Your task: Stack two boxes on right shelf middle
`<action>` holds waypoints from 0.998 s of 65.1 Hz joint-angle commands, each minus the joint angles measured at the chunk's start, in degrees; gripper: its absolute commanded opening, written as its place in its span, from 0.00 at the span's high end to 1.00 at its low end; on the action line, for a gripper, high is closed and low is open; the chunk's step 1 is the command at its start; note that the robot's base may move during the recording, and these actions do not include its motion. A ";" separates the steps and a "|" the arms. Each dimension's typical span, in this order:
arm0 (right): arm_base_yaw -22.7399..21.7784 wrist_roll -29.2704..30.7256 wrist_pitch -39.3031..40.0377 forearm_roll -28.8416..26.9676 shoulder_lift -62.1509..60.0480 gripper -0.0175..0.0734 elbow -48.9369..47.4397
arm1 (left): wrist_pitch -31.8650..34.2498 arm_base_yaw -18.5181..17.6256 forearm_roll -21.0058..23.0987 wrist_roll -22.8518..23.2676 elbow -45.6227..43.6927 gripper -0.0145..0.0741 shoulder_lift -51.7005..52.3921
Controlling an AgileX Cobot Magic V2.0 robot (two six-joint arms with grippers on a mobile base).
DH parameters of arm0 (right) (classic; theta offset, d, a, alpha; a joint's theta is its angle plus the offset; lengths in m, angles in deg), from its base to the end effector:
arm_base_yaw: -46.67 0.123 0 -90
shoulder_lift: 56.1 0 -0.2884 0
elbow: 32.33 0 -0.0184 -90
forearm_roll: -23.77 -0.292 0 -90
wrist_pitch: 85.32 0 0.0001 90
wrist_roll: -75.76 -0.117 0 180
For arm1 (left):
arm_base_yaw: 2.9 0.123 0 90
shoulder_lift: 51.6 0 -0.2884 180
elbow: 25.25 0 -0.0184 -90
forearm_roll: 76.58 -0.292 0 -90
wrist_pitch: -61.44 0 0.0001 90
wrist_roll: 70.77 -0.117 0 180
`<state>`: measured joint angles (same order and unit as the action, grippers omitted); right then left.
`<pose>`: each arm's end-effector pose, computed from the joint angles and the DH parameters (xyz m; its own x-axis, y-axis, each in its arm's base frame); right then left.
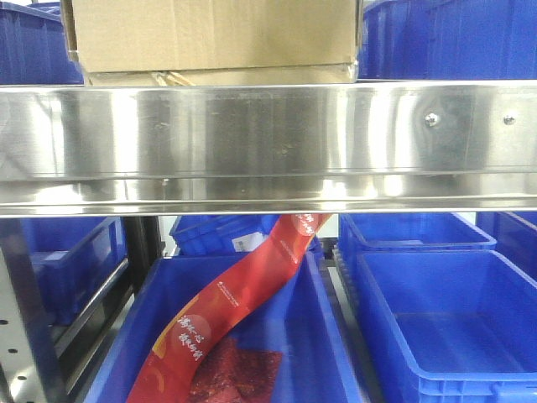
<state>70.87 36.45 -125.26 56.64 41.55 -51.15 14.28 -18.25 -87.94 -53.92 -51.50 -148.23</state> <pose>0.4012 0.1356 0.4389 -0.3818 0.0588 -0.9224 -0.0084 0.9977 0.0670 0.3953 -0.0910 0.4722 -0.4537 -0.0372 -0.8904 0.0671 0.9949 -0.0758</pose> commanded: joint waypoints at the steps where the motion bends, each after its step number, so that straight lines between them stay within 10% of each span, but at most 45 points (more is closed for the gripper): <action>1: 0.13 0.85 0.05 0.92 -0.54 0.99 0.71 | 0.64 -0.34 2.39 -0.16 0.21 0.96 0.51; 25: -5.95 -0.24 21.60 0.30 -12.03 0.99 22.18 | 15.43 -10.66 -14.30 19.87 20.55 0.96 9.60; 49: -9.92 -0.24 41.07 0.17 -29.32 0.99 49.99 | 40.38 -10.66 -14.51 19.98 52.49 0.96 24.59; 65: -9.92 -0.24 41.68 0.17 -42.26 0.99 64.33 | 40.66 -10.54 -14.75 19.87 67.39 0.96 38.52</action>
<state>61.26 36.22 -84.61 56.69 2.99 10.26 53.88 -28.44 -102.31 -34.31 12.73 -114.15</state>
